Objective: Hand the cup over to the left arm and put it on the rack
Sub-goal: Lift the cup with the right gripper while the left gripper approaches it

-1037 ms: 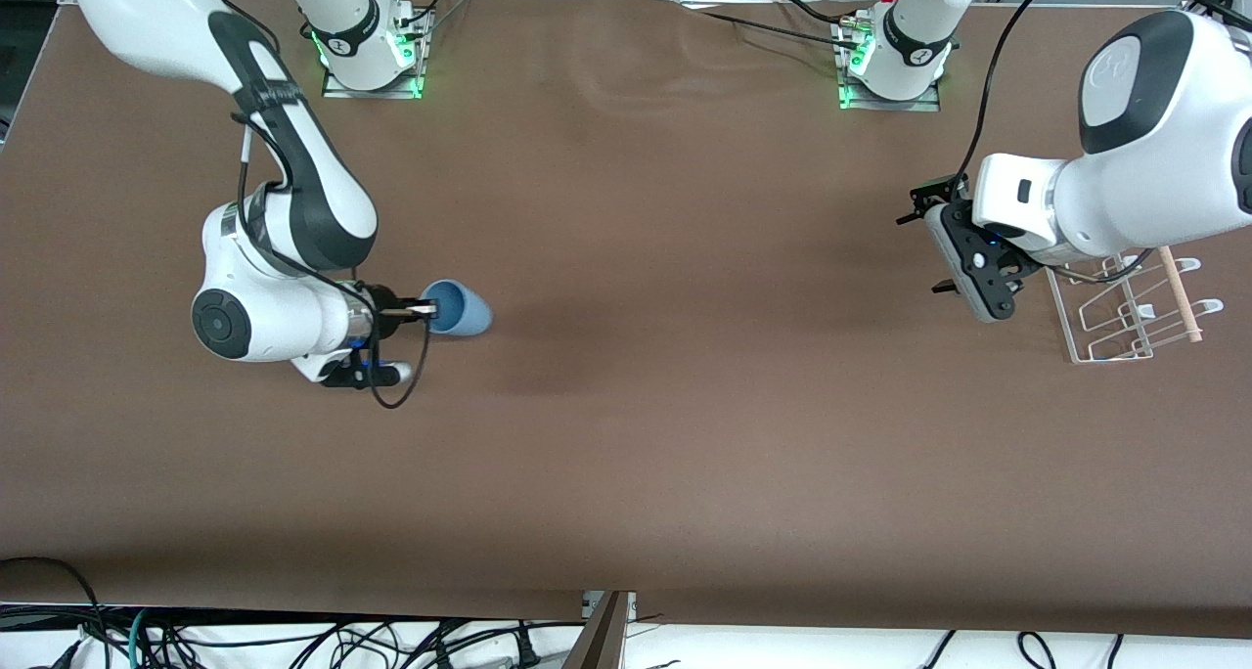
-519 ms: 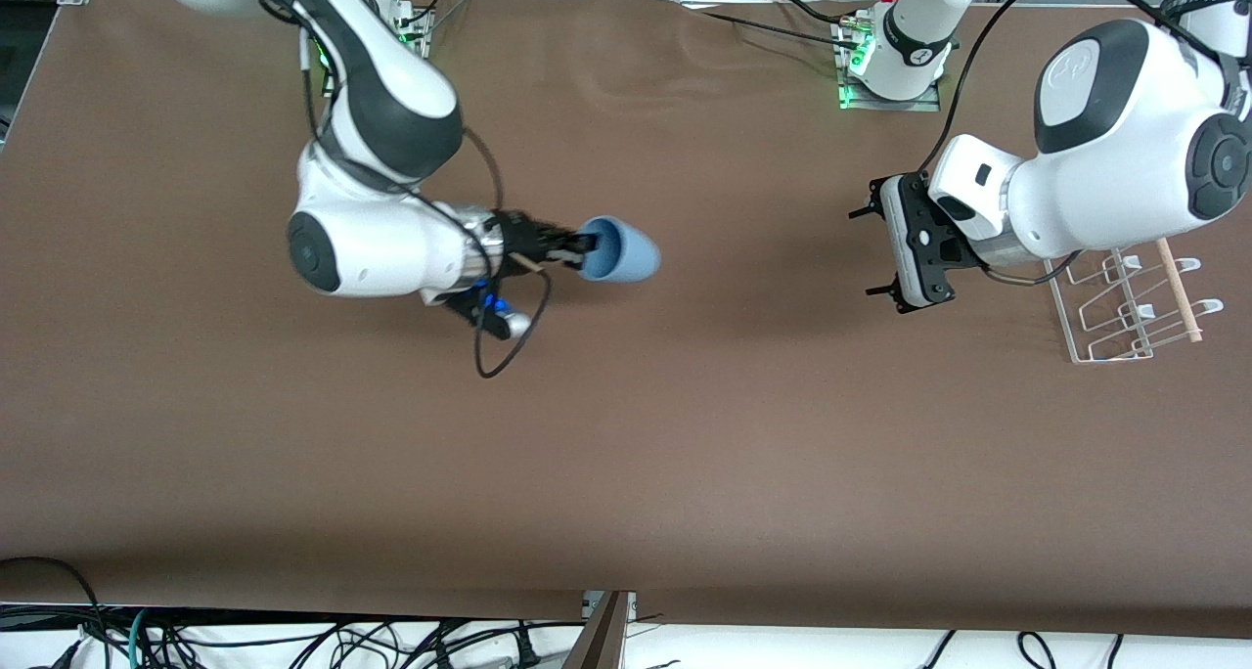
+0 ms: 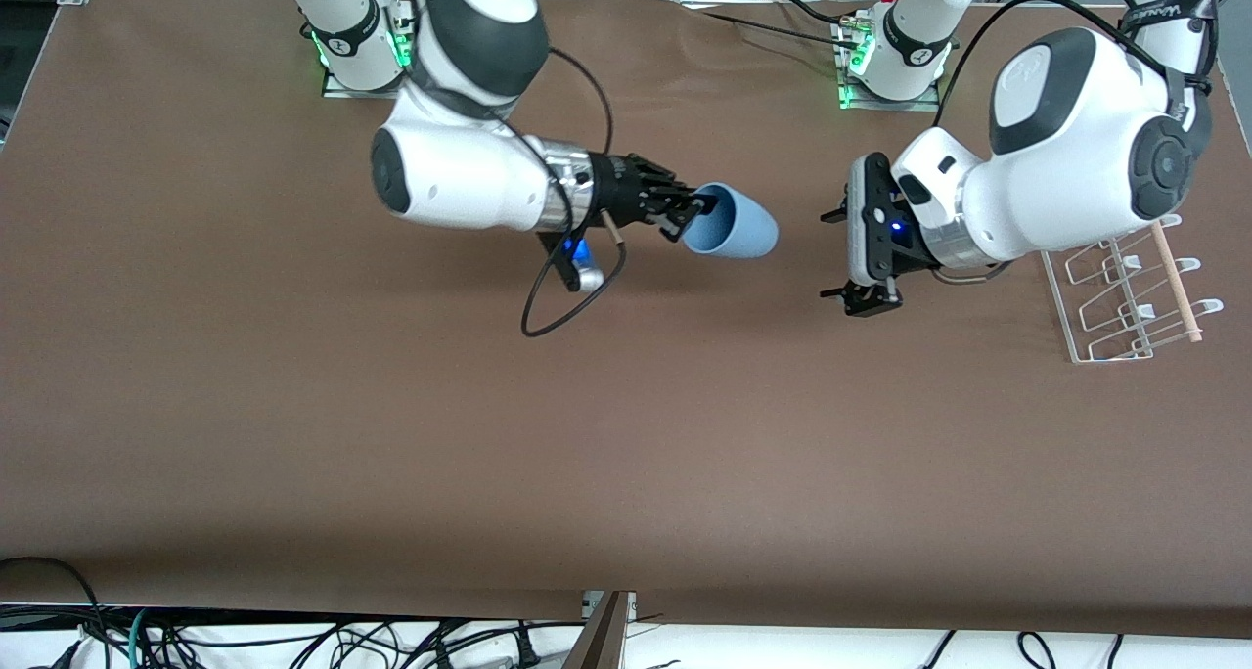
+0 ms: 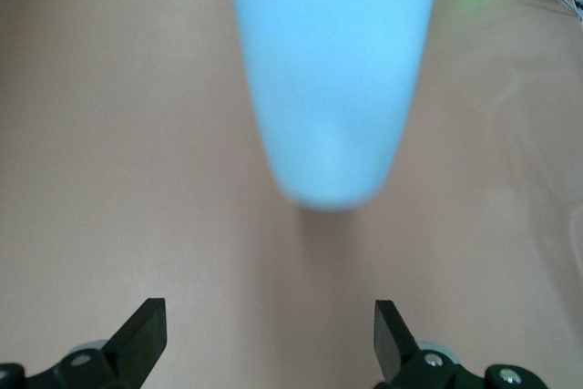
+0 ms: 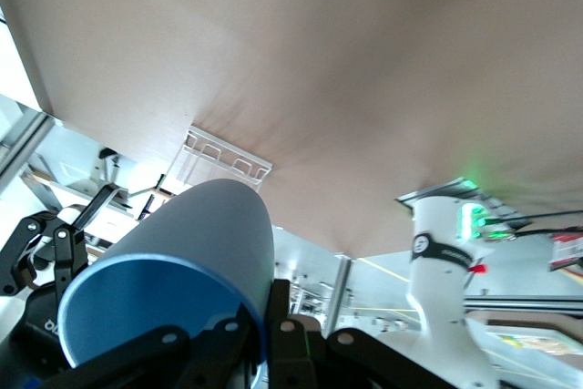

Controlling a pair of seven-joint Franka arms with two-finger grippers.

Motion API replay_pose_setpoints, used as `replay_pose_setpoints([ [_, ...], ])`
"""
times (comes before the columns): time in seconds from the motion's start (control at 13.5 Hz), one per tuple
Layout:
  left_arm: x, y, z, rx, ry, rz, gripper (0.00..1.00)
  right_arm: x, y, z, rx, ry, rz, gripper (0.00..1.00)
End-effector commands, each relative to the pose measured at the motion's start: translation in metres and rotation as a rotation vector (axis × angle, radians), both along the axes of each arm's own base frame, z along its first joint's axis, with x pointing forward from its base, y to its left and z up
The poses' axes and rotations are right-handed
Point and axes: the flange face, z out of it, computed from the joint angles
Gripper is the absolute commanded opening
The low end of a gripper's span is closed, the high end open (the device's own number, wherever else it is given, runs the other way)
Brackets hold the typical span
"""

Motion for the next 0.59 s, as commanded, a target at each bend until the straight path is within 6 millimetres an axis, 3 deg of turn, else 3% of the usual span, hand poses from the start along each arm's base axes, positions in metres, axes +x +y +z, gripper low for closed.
replay_pose_setpoints([
  [0.0, -0.008, -0.017, 0.009, -0.043, -0.034, -0.055, 1.0, 0.004, 0.005, 0.002, 0.021, 0.028, -0.03, 0.0],
  [0.15, -0.02, -0.027, 0.02, -0.044, -0.046, -0.077, 1.0, 0.004, 0.005, 0.003, 0.021, 0.026, -0.03, 0.0],
  [0.52, -0.03, -0.046, 0.016, -0.056, -0.082, -0.08, 1.0, 0.004, 0.005, 0.004, 0.022, 0.018, -0.026, 0.0],
])
